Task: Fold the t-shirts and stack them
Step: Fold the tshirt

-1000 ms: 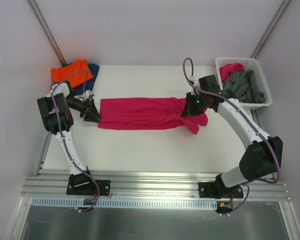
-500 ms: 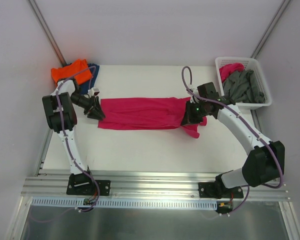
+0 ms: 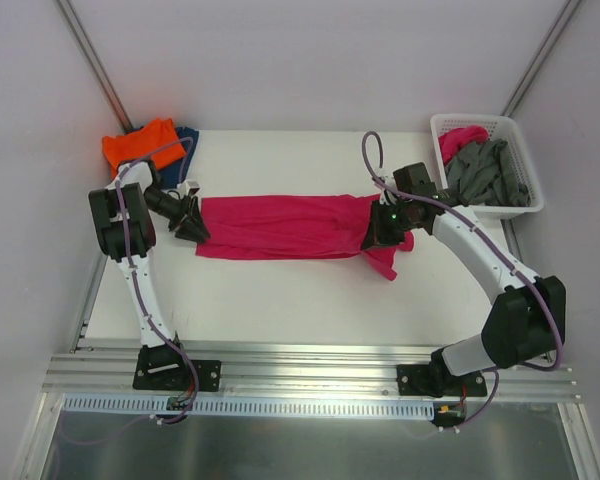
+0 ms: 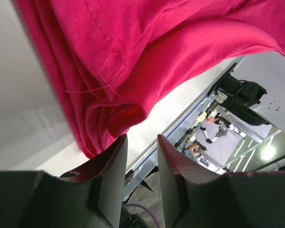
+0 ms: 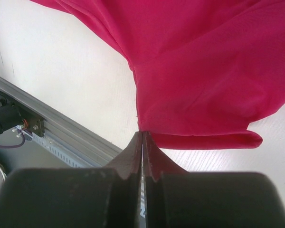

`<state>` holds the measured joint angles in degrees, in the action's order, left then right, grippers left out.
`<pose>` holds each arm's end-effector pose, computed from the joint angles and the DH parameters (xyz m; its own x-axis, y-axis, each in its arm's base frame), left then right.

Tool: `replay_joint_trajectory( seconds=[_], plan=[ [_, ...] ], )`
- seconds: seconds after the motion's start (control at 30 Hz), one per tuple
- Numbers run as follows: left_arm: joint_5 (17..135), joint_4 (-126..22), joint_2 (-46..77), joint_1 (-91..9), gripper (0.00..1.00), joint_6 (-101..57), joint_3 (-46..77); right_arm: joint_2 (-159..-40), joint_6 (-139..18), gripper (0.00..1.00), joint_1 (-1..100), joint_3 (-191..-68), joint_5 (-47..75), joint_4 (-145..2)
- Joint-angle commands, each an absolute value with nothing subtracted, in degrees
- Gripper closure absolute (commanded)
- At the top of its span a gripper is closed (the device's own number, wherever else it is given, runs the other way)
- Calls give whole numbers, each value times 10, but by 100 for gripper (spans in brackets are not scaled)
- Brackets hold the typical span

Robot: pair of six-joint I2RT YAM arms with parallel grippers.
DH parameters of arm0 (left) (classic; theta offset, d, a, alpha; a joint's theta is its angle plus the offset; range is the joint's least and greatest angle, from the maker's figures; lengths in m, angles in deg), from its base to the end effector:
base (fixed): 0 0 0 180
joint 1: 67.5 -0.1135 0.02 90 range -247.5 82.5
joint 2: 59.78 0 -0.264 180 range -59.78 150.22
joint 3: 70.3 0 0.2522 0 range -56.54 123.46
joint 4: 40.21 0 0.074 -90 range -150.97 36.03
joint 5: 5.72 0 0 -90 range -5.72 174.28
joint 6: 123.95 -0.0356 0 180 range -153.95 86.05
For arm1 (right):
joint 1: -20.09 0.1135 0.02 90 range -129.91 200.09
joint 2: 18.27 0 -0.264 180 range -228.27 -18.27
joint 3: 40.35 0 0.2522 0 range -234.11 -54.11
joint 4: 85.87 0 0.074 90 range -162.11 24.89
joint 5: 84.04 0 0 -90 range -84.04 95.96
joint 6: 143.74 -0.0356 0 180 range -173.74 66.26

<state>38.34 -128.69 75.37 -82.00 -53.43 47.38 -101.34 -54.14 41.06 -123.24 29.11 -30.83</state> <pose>0.4136 0.0805 0.1290 -0.9994 -0.0189 0.0287 -0.0340 0.6684 -0.7430 0.2763 0.1209 0.2871 -0.7707 -0.2885 -0.5682 -0.5331 0.7804 0.3269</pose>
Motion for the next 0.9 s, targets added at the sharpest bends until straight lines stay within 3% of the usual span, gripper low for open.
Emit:
replay_joint_trajectory(
  seconds=[0.0, 0.6, 0.87],
  plan=[
    [385, -1298, 748, -833, 68, -532, 494, -1020, -543, 99, 408, -1263, 292, -315],
    [394, -1292, 772, -839, 70, -526, 503, -1016, -542, 99, 407, -1254, 288, -319],
    [380, -1291, 770, -838, 92, -528, 501, -1016, -542, 99, 408, -1252, 279, -319]
  ],
)
